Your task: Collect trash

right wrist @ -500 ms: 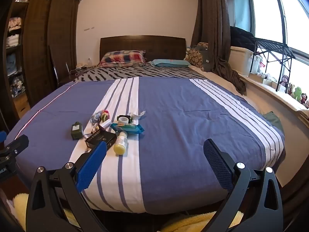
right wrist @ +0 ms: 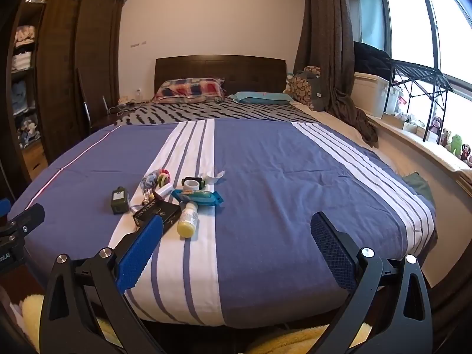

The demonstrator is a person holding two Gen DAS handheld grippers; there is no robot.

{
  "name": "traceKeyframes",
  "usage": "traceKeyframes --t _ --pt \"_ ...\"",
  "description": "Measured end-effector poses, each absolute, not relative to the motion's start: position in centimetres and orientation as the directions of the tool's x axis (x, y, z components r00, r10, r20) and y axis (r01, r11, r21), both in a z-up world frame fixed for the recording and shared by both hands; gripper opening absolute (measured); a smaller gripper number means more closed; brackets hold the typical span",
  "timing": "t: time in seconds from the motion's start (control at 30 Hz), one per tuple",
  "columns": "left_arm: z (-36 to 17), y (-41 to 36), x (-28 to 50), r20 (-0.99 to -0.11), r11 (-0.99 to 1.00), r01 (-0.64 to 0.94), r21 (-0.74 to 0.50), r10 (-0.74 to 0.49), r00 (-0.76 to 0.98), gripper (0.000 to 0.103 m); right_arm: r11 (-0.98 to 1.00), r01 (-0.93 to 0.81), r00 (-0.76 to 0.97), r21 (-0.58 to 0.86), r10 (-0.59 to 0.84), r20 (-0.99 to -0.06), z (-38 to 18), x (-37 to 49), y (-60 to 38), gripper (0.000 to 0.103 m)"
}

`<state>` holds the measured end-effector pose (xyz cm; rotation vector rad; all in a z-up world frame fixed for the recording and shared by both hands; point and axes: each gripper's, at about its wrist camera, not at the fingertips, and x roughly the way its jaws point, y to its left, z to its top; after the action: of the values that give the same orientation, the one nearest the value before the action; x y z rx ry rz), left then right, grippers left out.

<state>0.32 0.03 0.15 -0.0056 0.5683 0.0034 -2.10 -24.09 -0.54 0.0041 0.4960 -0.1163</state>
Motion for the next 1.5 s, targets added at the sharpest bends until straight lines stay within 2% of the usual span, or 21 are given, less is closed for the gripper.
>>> traceKeyframes --t 1.5 --pt "0.52 0.24 -0.22 -0.523 1.0 -0.012 0.003 0.011 0.852 0.095 0.996 0.086 0.884 -0.012 -0.082 -0.46 -0.48 -2.37 -23.98 0.1"
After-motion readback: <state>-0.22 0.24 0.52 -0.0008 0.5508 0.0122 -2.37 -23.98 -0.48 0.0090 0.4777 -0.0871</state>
